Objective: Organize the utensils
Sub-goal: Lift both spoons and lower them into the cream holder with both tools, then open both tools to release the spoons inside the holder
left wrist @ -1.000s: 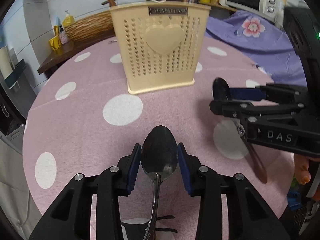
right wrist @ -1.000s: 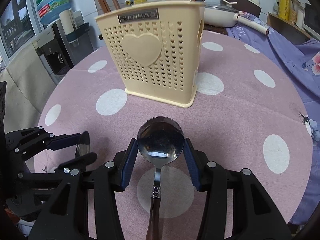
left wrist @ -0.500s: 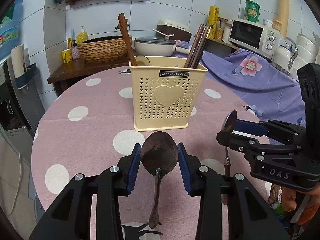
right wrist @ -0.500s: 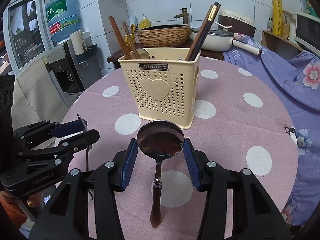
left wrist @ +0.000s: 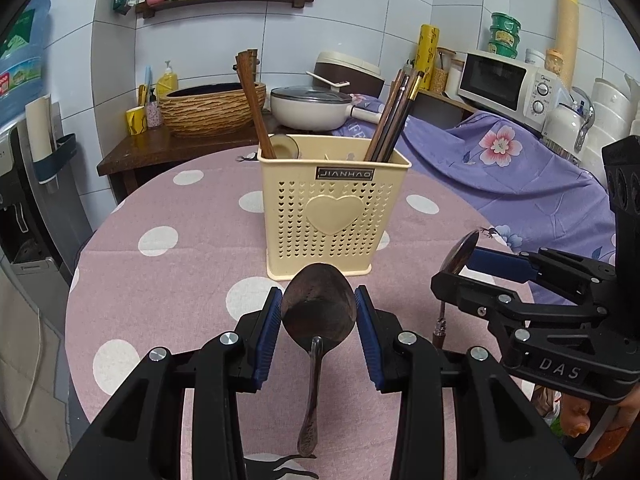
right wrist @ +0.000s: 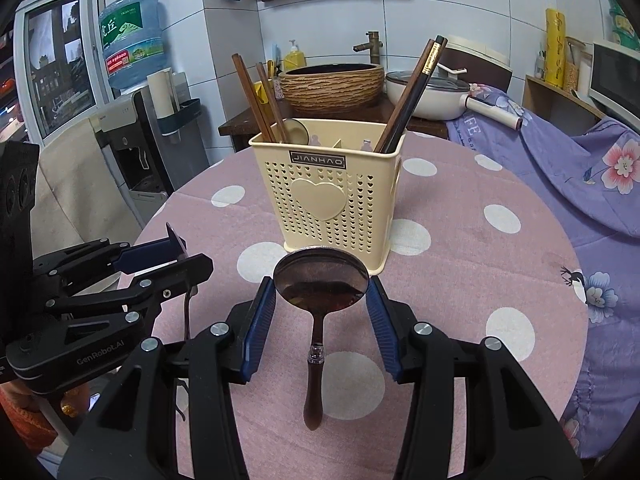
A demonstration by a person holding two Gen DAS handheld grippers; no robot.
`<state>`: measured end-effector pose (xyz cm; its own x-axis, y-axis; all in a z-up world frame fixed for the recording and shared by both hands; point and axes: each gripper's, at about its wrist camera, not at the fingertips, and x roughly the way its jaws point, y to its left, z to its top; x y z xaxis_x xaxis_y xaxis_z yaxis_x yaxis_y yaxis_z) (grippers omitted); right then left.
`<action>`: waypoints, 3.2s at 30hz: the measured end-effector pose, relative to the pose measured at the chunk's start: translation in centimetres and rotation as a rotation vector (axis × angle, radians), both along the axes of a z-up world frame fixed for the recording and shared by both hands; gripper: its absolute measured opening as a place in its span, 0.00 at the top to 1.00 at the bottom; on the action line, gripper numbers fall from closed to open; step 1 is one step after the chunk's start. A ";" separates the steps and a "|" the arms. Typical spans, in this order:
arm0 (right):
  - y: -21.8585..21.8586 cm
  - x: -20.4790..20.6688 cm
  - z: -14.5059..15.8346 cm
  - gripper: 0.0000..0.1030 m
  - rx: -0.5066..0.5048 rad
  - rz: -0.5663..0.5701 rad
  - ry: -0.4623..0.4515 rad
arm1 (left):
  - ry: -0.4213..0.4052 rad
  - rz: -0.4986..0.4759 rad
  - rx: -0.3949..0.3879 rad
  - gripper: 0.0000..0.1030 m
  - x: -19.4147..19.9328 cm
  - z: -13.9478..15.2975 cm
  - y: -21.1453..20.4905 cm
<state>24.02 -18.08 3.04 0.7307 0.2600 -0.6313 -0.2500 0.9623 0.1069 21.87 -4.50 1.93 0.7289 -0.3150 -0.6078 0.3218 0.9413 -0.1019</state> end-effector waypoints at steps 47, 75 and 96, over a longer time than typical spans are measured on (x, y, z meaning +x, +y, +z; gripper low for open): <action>-1.5 10.5 11.8 0.54 0.051 -0.137 -0.244 | -0.262 0.186 -0.250 0.65 13.1 10.5 -0.7; -0.6 10.9 4.3 0.59 -0.034 -0.097 -0.088 | -0.105 0.026 -0.085 0.65 12.2 3.4 -0.9; -3.4 -1.2 7.3 0.15 0.067 -0.156 -0.284 | -0.278 0.169 -0.055 0.06 1.7 6.2 2.6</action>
<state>22.86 -21.48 10.39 0.9093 0.1654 -0.3819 -0.1295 0.9845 0.1182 23.55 -1.88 8.08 0.9094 -0.2021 -0.3636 0.1841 0.9793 -0.0840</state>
